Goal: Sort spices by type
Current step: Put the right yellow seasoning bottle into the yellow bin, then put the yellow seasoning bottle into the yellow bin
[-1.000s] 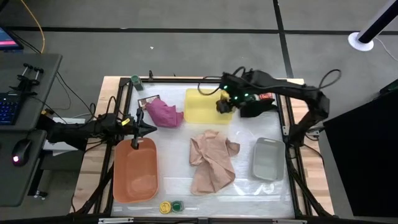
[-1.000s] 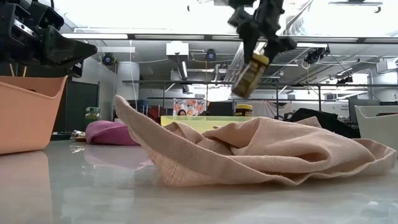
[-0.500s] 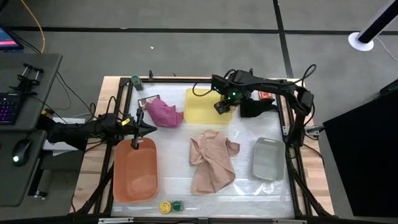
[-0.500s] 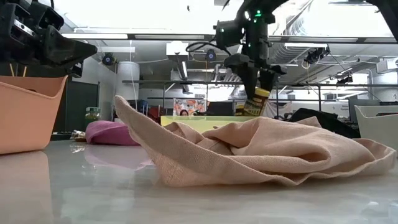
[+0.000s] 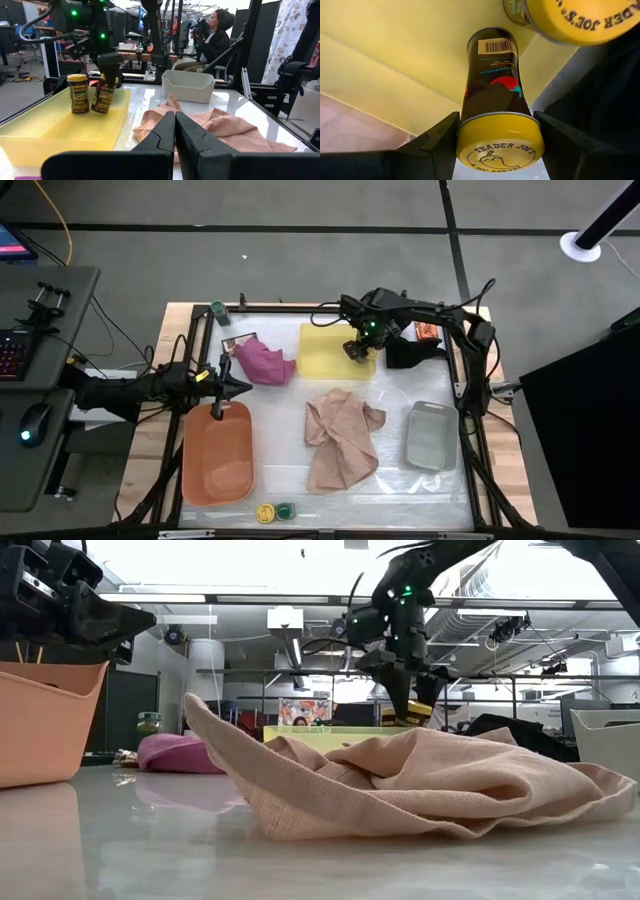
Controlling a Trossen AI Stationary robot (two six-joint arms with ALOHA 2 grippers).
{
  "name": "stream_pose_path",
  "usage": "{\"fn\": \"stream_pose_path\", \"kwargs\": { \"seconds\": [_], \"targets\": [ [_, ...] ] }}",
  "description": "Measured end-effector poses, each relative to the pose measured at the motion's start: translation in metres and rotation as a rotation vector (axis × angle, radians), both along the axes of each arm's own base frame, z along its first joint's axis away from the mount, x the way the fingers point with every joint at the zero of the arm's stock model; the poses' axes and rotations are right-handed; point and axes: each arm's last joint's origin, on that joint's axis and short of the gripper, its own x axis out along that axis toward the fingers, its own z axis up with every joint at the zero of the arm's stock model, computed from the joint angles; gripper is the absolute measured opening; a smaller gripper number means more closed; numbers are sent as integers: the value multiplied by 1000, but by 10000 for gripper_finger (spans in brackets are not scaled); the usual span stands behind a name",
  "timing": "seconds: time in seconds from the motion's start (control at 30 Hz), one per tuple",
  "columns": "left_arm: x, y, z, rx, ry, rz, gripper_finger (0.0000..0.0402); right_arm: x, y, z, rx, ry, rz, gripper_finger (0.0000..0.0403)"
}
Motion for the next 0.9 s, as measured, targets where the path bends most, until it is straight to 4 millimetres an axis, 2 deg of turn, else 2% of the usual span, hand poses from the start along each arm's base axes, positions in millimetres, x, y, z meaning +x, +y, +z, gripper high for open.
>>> {"fn": "stream_pose_path", "kwargs": {
  "seconds": [0.07, 0.23, 0.6, 0.73, 0.9],
  "targets": [
    [0, 0, 0, 0, 0, 0, 0, 0, -2, 0, -6, -1, -4, 234],
    [0, 0, 0, 0, 0, 0, 0, -1, -8, -2, -20, -7, -35, 293],
    [0, 0, 0, 0, 0, 0, 0, -2, -8, 2, -24, -10, 0, 297],
    [0, 0, 0, 0, 0, 0, 0, -2, -3, 22, -50, -2, 109, 297],
    [0, 0, 0, 0, 0, 0, 0, 1, 22, 69, -191, -84, 252, 297]
  ]
}}
